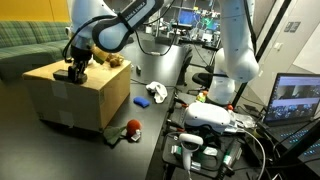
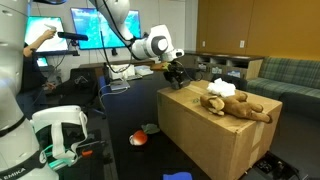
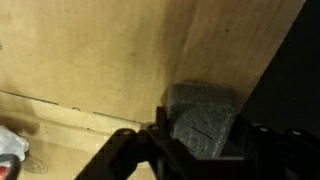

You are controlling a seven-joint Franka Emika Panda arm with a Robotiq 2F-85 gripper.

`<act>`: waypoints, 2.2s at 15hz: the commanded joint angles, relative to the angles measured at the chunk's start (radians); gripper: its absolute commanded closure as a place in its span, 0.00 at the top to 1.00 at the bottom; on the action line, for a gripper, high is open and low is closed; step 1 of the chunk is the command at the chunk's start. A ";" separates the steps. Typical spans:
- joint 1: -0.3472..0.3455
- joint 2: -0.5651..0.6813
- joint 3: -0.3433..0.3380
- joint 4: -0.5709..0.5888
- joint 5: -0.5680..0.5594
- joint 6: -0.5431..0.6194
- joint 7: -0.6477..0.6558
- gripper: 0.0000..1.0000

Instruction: Swap the things on the box with the things on the table

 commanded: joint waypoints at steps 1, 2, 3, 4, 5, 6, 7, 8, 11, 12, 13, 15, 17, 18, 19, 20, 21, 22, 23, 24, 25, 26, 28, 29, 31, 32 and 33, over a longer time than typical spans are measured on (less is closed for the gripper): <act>-0.055 -0.056 0.041 -0.037 0.082 -0.031 -0.137 0.34; -0.075 -0.086 0.060 -0.063 0.119 -0.039 -0.190 0.34; -0.092 -0.112 0.075 -0.085 0.152 -0.048 -0.237 0.34; -0.106 -0.148 0.088 -0.119 0.184 -0.058 -0.281 0.34; -0.115 -0.178 0.096 -0.145 0.209 -0.065 -0.309 0.34; -0.119 -0.215 0.098 -0.180 0.225 -0.064 -0.327 0.34; -0.123 -0.256 0.102 -0.214 0.244 -0.067 -0.346 0.34; -0.123 -0.290 0.104 -0.244 0.260 -0.071 -0.360 0.34; -0.110 -0.405 0.094 -0.367 0.271 -0.071 -0.365 0.34; -0.107 -0.448 0.090 -0.412 0.277 -0.077 -0.365 0.34; -0.100 -0.490 0.090 -0.467 0.276 -0.074 -0.358 0.34; -0.090 -0.560 0.085 -0.561 0.278 -0.073 -0.355 0.34; -0.071 -0.621 0.083 -0.649 0.288 -0.082 -0.363 0.34; -0.063 -0.641 0.084 -0.691 0.280 -0.079 -0.353 0.34; -0.051 -0.655 0.082 -0.725 0.284 -0.085 -0.363 0.34; -0.043 -0.662 0.085 -0.759 0.273 -0.077 -0.359 0.34; -0.037 -0.655 0.092 -0.794 0.258 -0.059 -0.342 0.34; -0.033 -0.648 0.098 -0.819 0.241 -0.049 -0.332 0.34; -0.032 -0.619 0.112 -0.844 0.219 -0.023 -0.311 0.34; -0.030 -0.599 0.120 -0.858 0.207 -0.012 -0.305 0.34; -0.041 -0.528 0.139 -0.817 0.166 -0.007 -0.277 0.34; -0.053 -0.488 0.161 -0.834 0.114 0.040 -0.234 0.34; -0.065 -0.414 0.183 -0.838 0.014 0.104 -0.145 0.34; -0.072 -0.386 0.186 -0.839 -0.052 0.129 -0.093 0.34; -0.091 -0.337 0.181 -0.838 -0.240 0.173 0.070 0.34; -0.085 -0.292 0.156 -0.825 -0.312 0.186 0.127 0.34; -0.087 -0.273 0.132 -0.814 -0.408 0.187 0.211 0.34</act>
